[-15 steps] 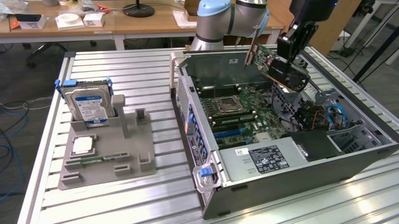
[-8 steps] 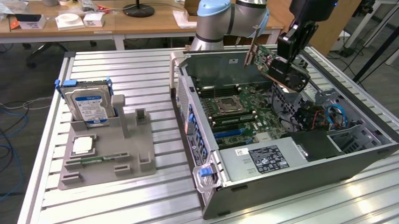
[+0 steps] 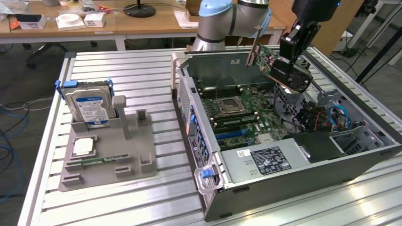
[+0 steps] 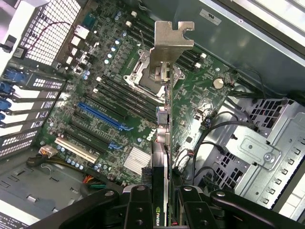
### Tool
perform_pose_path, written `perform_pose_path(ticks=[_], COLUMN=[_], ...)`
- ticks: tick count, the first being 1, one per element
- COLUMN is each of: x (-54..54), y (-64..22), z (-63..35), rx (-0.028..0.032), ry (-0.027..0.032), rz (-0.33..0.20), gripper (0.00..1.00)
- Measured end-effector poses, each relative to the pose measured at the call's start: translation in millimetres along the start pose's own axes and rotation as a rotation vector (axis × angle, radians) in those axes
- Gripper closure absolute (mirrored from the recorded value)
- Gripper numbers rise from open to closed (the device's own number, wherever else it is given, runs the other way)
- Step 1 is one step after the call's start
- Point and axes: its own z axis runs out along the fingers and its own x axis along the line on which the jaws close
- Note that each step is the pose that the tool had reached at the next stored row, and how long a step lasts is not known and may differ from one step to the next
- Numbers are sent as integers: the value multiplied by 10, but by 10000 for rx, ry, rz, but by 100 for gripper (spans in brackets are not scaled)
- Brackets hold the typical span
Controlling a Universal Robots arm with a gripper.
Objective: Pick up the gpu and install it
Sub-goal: 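Insert the gpu into the slot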
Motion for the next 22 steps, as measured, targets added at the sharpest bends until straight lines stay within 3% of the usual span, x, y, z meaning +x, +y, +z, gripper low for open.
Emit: perform_pose_path(ticks=[22], x=[-7], y=[-4], z=[0], rx=[-3], ry=[-3], rz=[-212], gripper=[74])
